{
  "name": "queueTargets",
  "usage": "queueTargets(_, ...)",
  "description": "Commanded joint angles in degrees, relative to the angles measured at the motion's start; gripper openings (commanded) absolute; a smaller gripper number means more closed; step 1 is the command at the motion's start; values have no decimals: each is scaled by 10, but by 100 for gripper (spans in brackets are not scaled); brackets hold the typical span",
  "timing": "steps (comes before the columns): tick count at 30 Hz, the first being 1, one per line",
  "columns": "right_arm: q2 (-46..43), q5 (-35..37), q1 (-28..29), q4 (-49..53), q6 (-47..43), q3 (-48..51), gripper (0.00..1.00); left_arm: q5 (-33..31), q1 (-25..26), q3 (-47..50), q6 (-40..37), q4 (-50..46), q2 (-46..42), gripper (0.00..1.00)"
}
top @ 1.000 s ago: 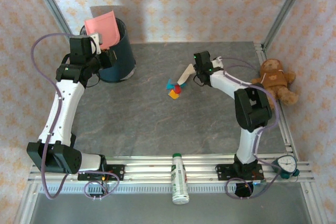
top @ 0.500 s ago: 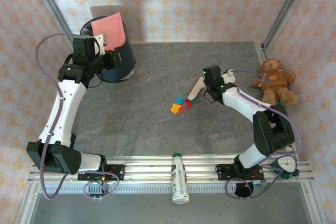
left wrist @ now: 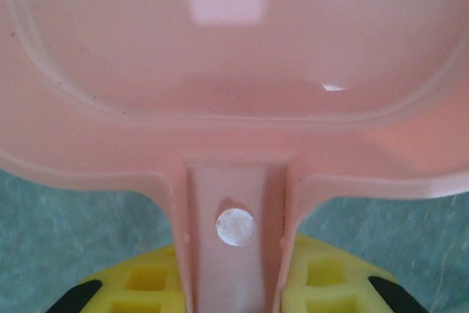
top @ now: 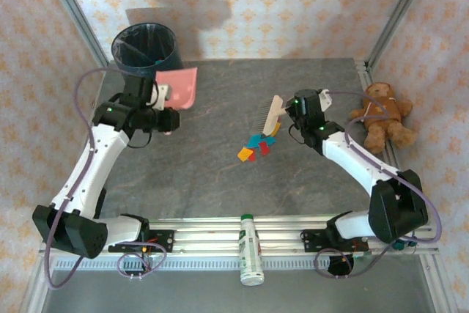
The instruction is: Sweep away the paper scraps from the table
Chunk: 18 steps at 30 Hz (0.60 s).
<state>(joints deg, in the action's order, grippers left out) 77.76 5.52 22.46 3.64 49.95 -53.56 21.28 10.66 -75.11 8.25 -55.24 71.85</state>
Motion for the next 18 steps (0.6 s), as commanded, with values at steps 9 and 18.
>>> queueTargets(9,-40,12,-1,137,-302,-84,0,-73,128,54,-118,-101,6,0)
queueTargets(18,-66,77,-6,209,-406,-90,0,-143,235,51,-144,-134,81,0)
